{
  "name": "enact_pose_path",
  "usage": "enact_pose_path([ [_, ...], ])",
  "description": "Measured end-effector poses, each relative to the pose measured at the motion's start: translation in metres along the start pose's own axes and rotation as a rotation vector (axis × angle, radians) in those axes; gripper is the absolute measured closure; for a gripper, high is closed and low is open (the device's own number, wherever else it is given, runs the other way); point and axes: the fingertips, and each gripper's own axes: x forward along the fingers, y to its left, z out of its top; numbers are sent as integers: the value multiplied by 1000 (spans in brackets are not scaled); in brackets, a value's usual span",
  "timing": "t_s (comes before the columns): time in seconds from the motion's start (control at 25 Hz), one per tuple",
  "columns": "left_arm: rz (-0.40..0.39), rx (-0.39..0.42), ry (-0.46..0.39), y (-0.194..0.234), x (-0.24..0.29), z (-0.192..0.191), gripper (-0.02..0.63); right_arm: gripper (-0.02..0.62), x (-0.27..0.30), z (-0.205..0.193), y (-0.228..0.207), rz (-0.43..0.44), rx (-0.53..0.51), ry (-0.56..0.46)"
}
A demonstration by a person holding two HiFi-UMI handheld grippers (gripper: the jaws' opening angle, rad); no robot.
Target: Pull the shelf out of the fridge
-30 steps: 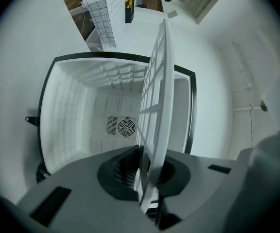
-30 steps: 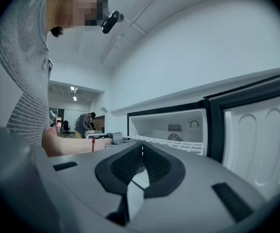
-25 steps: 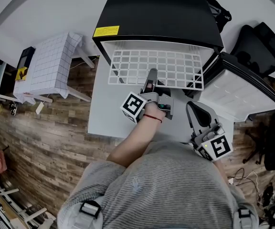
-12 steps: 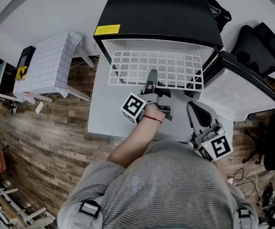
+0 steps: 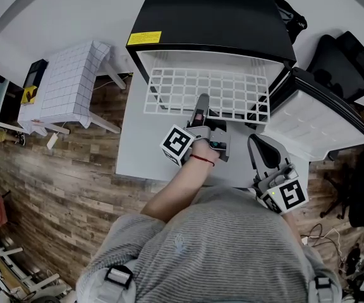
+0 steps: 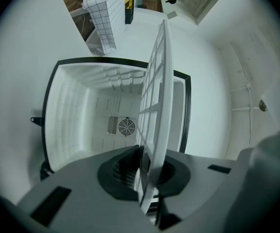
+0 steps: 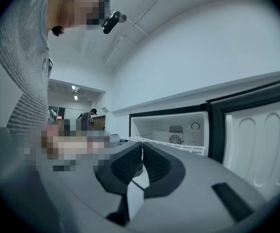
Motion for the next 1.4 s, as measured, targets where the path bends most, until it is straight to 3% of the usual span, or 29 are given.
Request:
enact_pose_path([
  [0.4, -5, 1, -3, 0, -9, -3, 574, 581, 3, -1, 1, 9, 2, 3],
  [0.64, -17, -48, -3, -1, -21, -7, 575, 581, 4, 4, 4, 25, -7, -6],
  [0.76, -25, -19, 2, -4, -26, -6, 575, 581, 5, 4, 6, 34, -10, -6],
  [1.12, -36, 28, -11, -13, -51, 20, 575, 581, 16, 12, 28, 70, -29, -26],
  [1.24, -71, -13, -19, -26, -60, 30, 575, 581, 23, 16, 37, 64, -41, -47],
  [1.4, -71, -11, -6, -35, -74, 50, 575, 581, 35, 22, 58, 68, -40, -86],
])
